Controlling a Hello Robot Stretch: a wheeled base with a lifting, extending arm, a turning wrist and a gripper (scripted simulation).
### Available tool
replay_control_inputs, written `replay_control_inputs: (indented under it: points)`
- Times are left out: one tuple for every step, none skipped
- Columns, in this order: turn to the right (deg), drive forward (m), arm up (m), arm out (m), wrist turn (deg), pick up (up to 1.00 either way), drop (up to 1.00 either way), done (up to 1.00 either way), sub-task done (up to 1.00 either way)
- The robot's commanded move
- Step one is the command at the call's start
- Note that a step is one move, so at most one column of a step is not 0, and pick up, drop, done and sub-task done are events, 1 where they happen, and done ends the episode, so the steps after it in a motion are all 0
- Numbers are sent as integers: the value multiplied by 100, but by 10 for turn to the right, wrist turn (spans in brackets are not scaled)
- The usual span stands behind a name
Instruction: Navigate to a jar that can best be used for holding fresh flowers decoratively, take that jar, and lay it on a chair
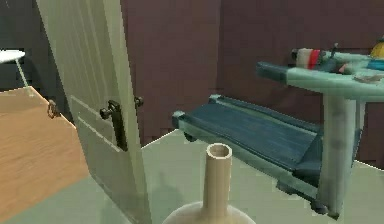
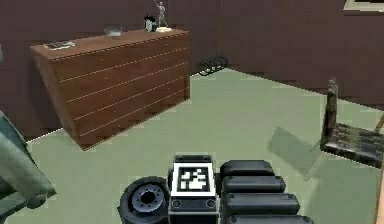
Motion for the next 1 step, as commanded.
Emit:
replay_control_inputs:
  points:
    - [-450,0,0,0,0,0,0,0,0]
